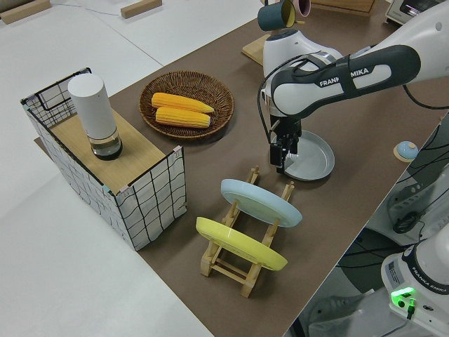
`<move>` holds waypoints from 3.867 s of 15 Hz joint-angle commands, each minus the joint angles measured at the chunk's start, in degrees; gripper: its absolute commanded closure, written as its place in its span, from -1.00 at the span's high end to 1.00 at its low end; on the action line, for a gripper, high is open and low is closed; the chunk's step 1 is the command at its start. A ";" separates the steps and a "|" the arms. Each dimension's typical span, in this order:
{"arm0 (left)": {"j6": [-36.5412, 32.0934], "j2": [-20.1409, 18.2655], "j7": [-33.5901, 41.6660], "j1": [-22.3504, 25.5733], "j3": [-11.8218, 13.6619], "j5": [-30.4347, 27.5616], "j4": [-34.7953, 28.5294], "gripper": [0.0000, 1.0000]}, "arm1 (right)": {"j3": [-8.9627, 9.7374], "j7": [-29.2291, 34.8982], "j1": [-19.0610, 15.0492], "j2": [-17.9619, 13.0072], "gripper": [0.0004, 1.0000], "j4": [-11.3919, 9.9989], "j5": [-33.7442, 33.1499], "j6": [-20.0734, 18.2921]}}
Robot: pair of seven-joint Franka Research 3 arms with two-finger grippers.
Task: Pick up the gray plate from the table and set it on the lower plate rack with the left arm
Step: 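Grasp the rim of the gray plate with the left gripper, then lift the gray plate and tilt it upright toward the wooden rack, then lower the gray plate into the lower slot of the wooden rack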
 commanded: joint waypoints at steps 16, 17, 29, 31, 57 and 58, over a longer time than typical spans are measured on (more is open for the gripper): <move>-5.03 -1.14 0.50 -0.74 1.80 -4.38 3.49 -1.00 | 0.38 -0.19 -0.84 -0.27 0.98 0.35 0.21 -0.87; -6.44 -1.22 0.50 -0.74 1.89 -4.38 4.46 -1.00 | 0.38 -0.19 -0.84 -0.27 0.98 0.35 0.12 -0.87; -20.60 -3.68 -0.12 -0.83 2.42 -4.03 15.01 -1.00 | 0.38 -0.19 -0.84 -0.27 0.98 0.35 0.21 -0.87; -21.13 -4.56 -0.64 -0.92 2.68 -3.50 15.80 -1.00 | 0.38 -0.19 -0.84 -0.27 0.97 0.35 0.21 -0.87; -34.84 -4.83 -13.92 -2.50 -1.36 36.58 18.27 -1.00 | 0.38 -0.19 -0.84 -0.27 0.97 0.35 0.20 -0.87; -35.19 -4.22 -14.09 -2.50 -1.36 36.67 18.18 -1.00 | 0.38 -0.19 -0.84 -0.27 0.98 0.35 0.21 -0.87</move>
